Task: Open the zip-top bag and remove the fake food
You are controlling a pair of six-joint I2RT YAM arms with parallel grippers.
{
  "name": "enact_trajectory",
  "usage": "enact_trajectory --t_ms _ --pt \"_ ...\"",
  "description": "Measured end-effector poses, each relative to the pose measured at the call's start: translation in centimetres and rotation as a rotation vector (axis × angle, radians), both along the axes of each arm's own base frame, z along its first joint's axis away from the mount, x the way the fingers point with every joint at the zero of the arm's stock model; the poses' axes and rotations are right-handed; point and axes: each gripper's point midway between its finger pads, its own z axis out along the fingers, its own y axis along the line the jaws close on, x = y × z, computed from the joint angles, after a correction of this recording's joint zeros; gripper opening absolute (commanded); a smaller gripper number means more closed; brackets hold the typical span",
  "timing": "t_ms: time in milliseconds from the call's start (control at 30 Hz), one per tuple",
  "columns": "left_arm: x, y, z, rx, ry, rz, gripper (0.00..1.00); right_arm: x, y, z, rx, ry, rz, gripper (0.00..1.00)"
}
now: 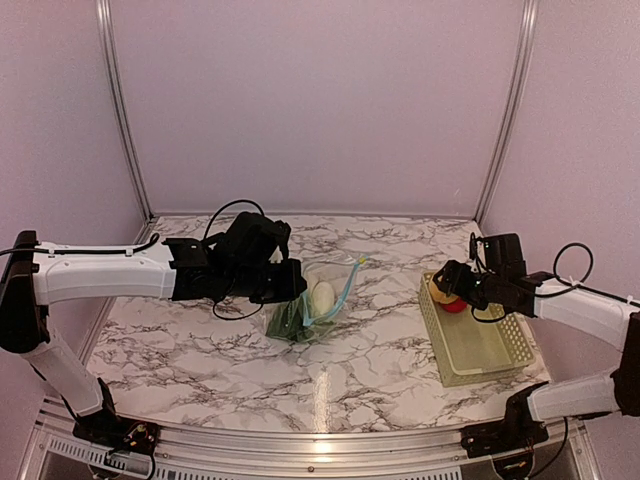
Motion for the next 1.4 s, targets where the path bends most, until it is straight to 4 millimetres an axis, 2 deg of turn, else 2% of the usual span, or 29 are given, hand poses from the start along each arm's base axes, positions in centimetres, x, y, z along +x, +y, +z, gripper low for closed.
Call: enact_trajectory --t_ms 300,500,600,700,867,967,1200,1400 --pt "0.0 -0.1 0.0 -0.002 0.001 -0.003 0.00 -0.1 -0.1 -0.1 -0.022 0.003 0.011 0.93" --pt "-0.1 -0.4 0.2 -0.016 0.000 -0.013 0.00 -0.1 -0.6 1.1 -0.060 -0.011 0.007 0.95" --pt "-0.2 -0.4 0.3 -0.019 0.001 -0.016 0.00 0.1 -0.5 2.5 -0.068 -0.040 0.021 0.92" --pt "-0.2 -0.4 0.3 -0.019 0.002 -0.017 0.00 0.0 0.5 3.8 -0.079 -0.077 0.051 0.83" --pt "-0.4 -0.6 0.3 -0.021 0.005 -0.024 0.00 -1.5 5.1 5.0 -0.068 -0.119 0.194 0.61" --pt "-0.6 -0.7 0.3 -0.022 0.006 -0.030 0.00 -2.7 8.1 5.2 -0.053 -0.132 0.279 0.52" --pt "-1.6 -1.5 0.5 -0.033 0.005 -0.056 0.00 -5.0 16.1 5.3 0.004 -0.155 0.473 0.46" --pt "-2.1 -2.3 0.8 -0.052 -0.002 -0.076 0.00 -5.1 21.3 3.2 0.052 -0.127 0.554 0.43"
